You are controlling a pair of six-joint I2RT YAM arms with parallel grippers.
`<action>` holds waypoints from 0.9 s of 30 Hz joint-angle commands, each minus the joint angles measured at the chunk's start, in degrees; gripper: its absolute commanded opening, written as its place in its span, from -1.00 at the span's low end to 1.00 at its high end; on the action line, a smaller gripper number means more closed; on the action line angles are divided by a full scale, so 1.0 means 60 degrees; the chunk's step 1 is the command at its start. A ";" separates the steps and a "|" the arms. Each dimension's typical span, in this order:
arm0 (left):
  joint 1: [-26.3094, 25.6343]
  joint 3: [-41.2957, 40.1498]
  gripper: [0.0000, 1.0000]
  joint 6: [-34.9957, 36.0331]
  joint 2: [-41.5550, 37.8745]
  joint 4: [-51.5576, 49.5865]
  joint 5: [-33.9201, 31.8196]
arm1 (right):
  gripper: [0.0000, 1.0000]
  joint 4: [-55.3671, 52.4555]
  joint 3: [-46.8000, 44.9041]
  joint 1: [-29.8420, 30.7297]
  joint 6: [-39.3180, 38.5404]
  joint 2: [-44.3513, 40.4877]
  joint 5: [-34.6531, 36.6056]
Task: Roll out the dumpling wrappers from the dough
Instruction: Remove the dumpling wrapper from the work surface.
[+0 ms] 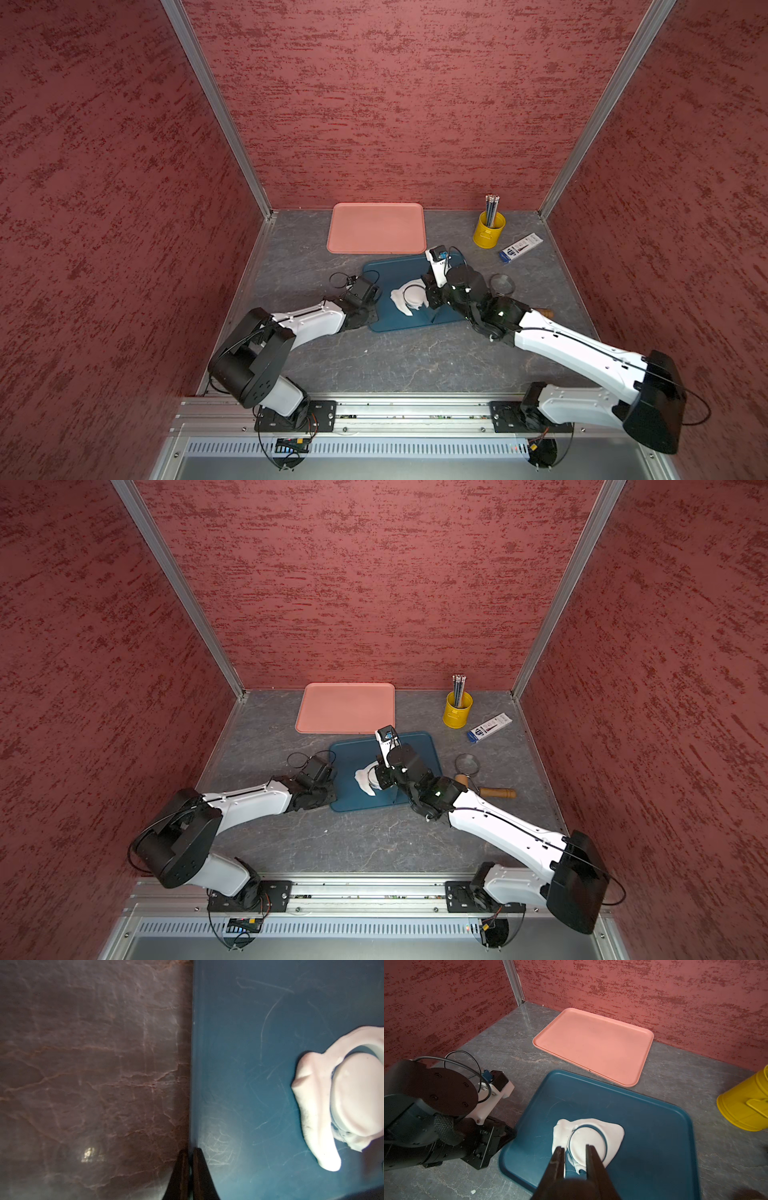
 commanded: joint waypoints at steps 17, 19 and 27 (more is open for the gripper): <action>0.0019 0.0066 -1.00 -0.0186 -0.0148 -0.0345 -0.0643 | -1.00 0.1132 0.0755 -0.0093 0.0213 0.1284 -0.0166; 0.0034 0.0081 -1.00 -0.0176 -0.0171 -0.0420 -0.0685 | -1.00 0.0923 0.0723 -0.0152 0.0099 0.1307 0.0200; 0.0034 0.0088 -1.00 -0.0167 -0.0122 -0.0509 -0.0703 | -1.00 0.0762 -0.0179 -0.0640 -0.0307 0.0586 0.0733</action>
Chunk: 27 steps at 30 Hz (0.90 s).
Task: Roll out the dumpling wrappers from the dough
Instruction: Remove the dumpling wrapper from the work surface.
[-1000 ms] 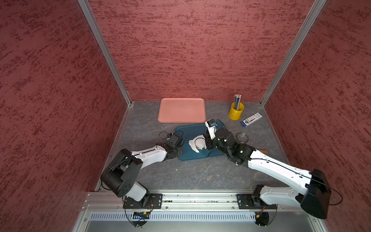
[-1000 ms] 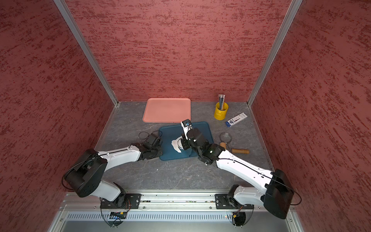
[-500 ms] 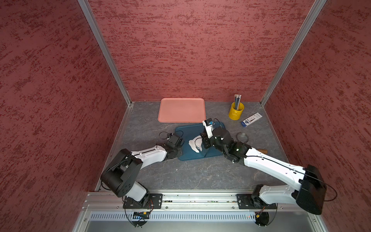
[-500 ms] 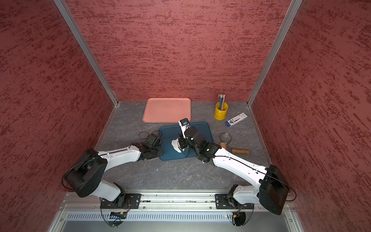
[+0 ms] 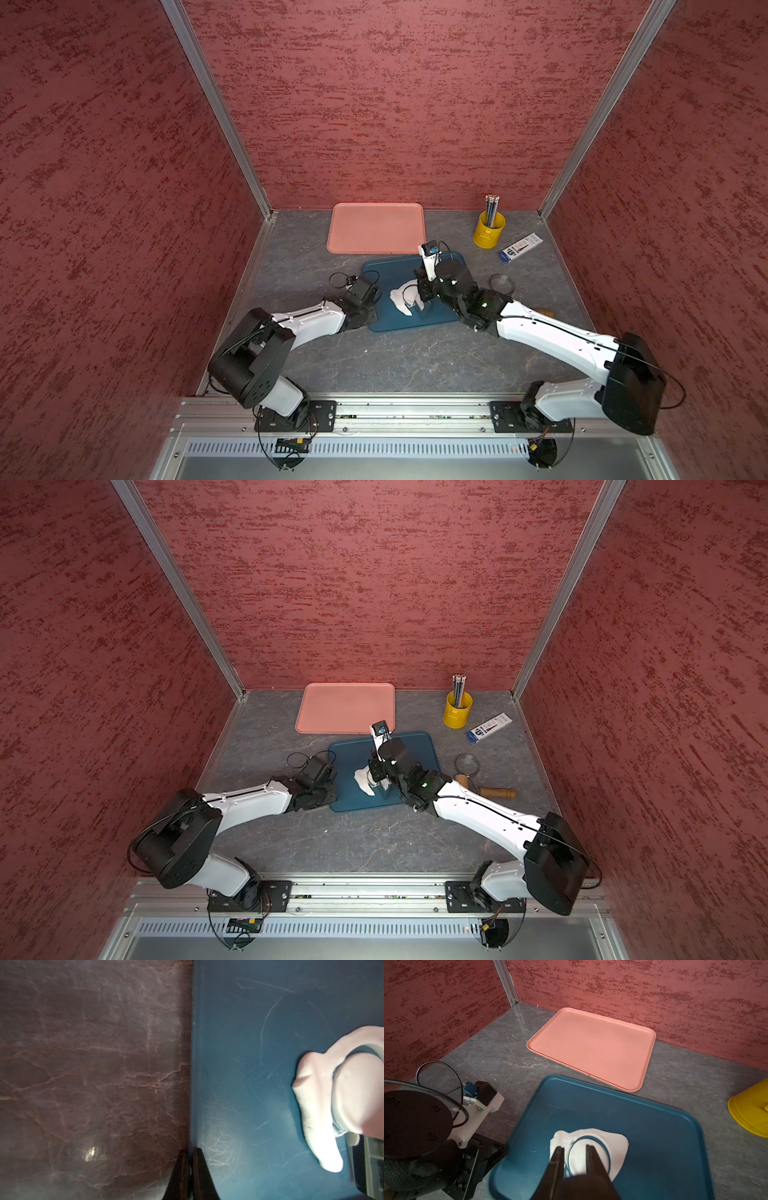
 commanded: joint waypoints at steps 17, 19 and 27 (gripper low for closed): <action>0.0030 0.0131 -1.00 -0.0142 -0.0101 -0.0331 -0.0468 | -1.00 -0.0371 -0.0104 -0.0785 -0.0389 -0.1424 0.0332; 0.0017 0.0147 -1.00 -0.0142 -0.0106 -0.0334 -0.0485 | -1.00 -0.0046 -0.0075 -0.0694 -0.0040 -0.1516 -0.0306; -0.0014 0.0204 -1.00 -0.0142 -0.0076 -0.0318 -0.0517 | -1.00 0.0792 0.0306 -0.0262 0.0928 -0.0774 -0.1338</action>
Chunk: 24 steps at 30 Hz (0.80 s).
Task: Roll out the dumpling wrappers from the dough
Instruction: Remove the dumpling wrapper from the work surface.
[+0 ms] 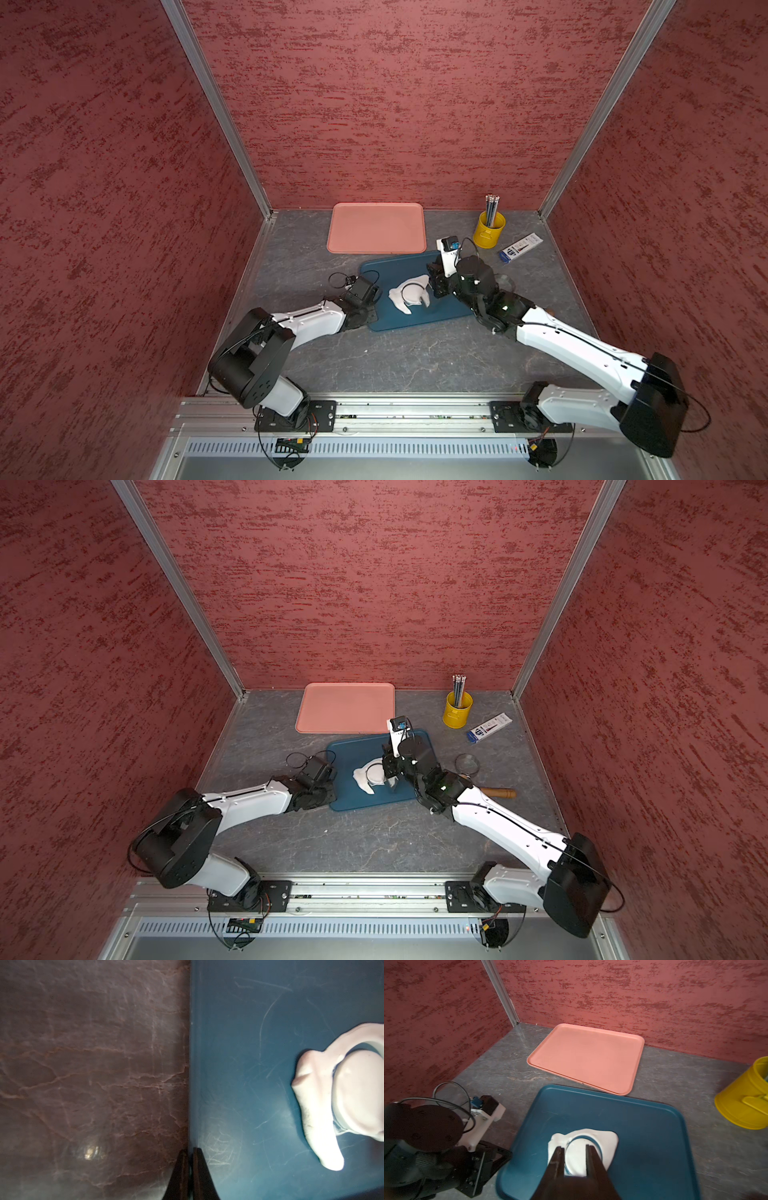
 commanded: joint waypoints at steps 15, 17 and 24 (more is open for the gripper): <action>-0.0006 0.0240 -1.00 0.0021 -0.0070 -0.0328 -0.0364 | -1.00 0.0444 0.0236 0.0018 -0.0941 0.0846 0.1705; -0.0020 0.0220 -1.00 -0.0004 -0.0055 -0.0306 -0.0351 | -1.00 0.0616 0.0064 -0.0052 -0.1075 0.0765 0.1777; -0.0010 0.0242 -1.00 0.0037 -0.0087 -0.0329 -0.0361 | -1.00 0.0781 -0.0180 -0.0343 -0.1013 0.0810 0.1915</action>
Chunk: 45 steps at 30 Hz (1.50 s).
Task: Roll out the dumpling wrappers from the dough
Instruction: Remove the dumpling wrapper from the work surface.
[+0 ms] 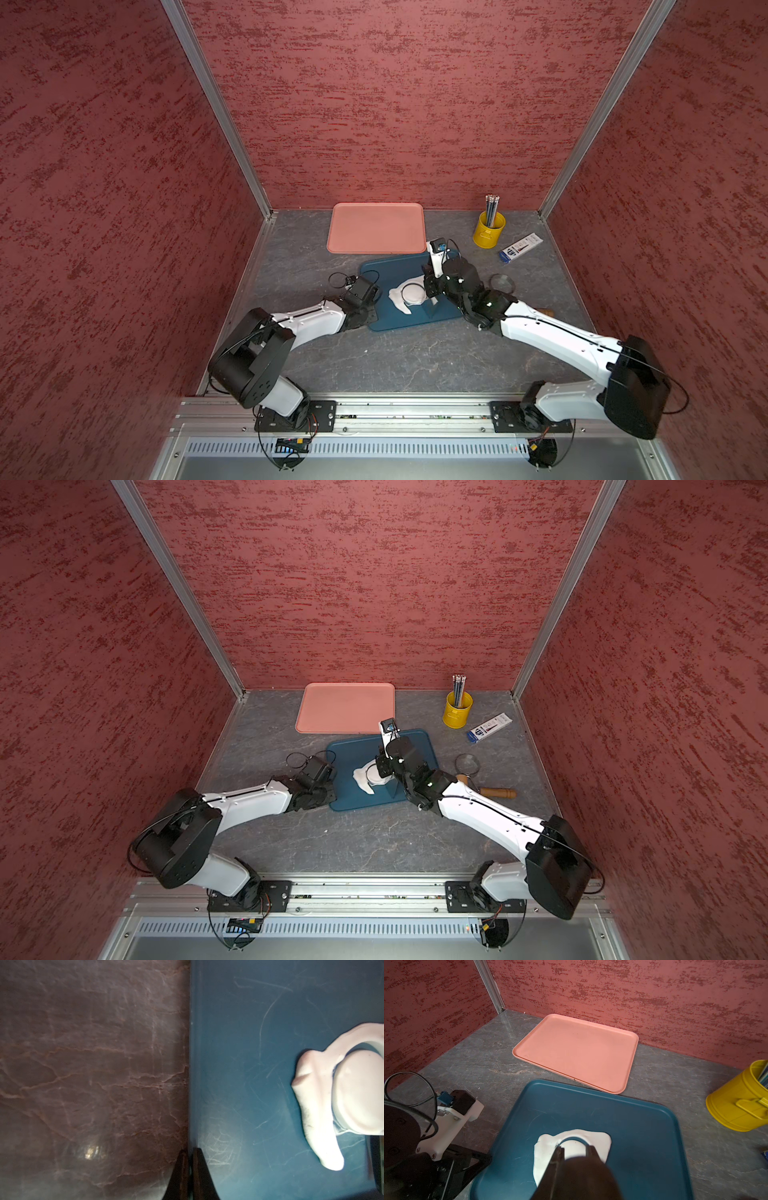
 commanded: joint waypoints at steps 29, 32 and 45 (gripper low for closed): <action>-0.0130 0.0250 -1.00 -0.0151 -0.0038 -0.0218 -0.0649 | -1.00 -0.3673 0.2311 0.0724 0.4894 0.0130 0.4188; -0.0216 0.0399 -1.00 -0.0320 -0.0004 -0.0401 -0.0685 | -1.00 -0.5057 0.3054 0.0719 0.6085 0.0529 0.5062; -0.0475 0.0386 -1.00 -0.0497 0.0062 -0.0209 -0.0847 | -1.00 -0.5725 0.4105 0.0636 0.7207 0.1706 0.4773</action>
